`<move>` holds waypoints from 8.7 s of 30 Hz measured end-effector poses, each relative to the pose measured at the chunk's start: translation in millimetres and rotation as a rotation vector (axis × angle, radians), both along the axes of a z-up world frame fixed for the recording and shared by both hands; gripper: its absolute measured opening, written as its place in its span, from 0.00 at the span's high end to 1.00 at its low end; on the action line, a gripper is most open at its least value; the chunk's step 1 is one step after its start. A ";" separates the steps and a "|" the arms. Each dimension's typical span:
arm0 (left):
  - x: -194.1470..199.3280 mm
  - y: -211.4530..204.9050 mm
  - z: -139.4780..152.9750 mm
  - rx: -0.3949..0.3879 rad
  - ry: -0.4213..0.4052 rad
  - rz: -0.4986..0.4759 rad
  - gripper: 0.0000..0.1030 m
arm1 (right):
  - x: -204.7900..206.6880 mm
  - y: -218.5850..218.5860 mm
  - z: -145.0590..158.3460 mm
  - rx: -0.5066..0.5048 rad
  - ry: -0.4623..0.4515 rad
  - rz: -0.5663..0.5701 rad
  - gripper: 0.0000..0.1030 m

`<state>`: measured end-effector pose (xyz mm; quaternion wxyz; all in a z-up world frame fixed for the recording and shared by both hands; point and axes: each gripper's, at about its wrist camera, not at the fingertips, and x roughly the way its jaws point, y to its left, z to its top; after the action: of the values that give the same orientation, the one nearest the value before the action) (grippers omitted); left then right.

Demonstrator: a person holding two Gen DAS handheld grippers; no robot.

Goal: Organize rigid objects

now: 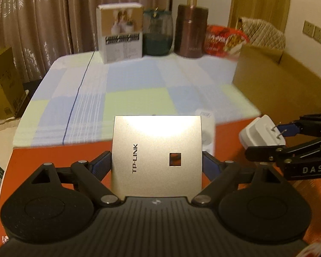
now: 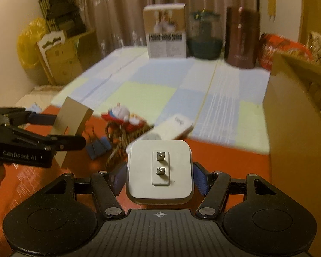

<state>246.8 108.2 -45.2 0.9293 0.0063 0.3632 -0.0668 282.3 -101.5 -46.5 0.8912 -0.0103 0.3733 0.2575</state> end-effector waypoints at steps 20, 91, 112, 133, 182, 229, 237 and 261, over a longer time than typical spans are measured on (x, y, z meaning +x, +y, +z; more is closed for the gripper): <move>-10.3 -110.0 65.9 -0.069 -0.071 -0.132 0.18 | -47.9 -117.3 102.9 0.039 -0.220 -0.276 0.41; 5.0 -93.8 67.8 -0.143 -0.135 -0.111 0.17 | -47.1 -186.4 88.2 0.155 -0.251 -0.489 0.27; -30.0 15.3 42.3 -0.077 -0.097 0.041 0.17 | -45.5 -24.6 59.8 0.156 -0.203 -0.147 0.25; 4.3 38.4 -33.2 0.060 0.005 -0.035 0.24 | -5.2 50.9 -40.8 0.109 0.065 -0.034 0.46; -22.8 -19.2 -42.2 -0.079 0.088 -0.298 1.00 | -59.6 -12.6 -35.8 -0.060 0.133 -0.039 0.99; -29.7 -1.5 -56.4 0.000 0.085 0.050 0.45 | -44.8 -25.8 -31.9 0.042 0.125 -0.142 0.39; -11.0 8.5 -62.7 -0.025 0.047 0.047 0.45 | -43.4 -31.0 -36.7 0.039 0.137 -0.161 0.39; -20.1 -9.3 -45.2 -0.074 0.018 -0.139 0.99 | -43.2 -30.0 -34.8 0.055 0.131 -0.153 0.39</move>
<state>226.7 99.0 -90.3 0.9186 -0.0032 0.3677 -0.1446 239.1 -131.5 -81.3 0.8818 0.0594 0.4234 0.1991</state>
